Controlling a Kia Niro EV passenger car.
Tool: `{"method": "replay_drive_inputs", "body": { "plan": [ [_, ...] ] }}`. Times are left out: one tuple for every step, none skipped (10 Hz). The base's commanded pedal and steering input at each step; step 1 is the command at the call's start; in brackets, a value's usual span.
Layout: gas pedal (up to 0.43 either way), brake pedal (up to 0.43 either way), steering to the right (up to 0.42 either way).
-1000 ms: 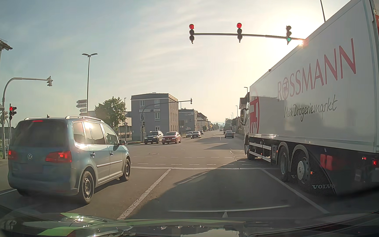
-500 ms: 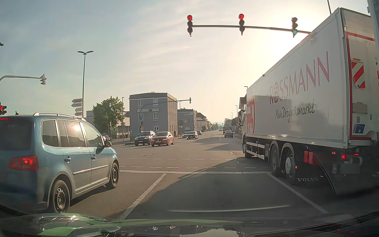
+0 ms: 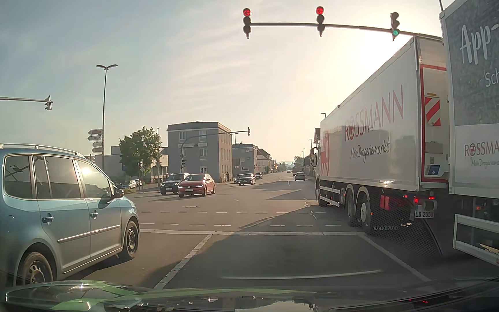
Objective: Follow the waypoints while adhering to traffic rules and regulations
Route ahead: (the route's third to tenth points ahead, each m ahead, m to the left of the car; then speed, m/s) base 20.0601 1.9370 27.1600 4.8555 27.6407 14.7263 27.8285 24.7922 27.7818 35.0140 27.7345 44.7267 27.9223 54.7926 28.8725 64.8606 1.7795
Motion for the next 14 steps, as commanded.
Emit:
{"method": "replay_drive_inputs", "body": {
  "plan": [
    [0.0, 0.0, 0.023],
    [0.0, 0.024, 0.02],
    [0.0, 0.073, 0.017],
    [0.0, 0.079, 0.016],
    [0.0, 0.091, 0.016],
    [0.0, 0.104, 0.012],
    [0.0, 0.11, 0.006],
    [0.0, 0.122, 0.004],
    [0.0, 0.159, 0.001],
    [0.0, 0.177, -0.001],
    [0.0, 0.207, -0.001],
    [0.0, 0.22, -0.001],
    [0.0, 0.226, -0.001],
    [0.0, 0.226, -0.001]
  ]
}}
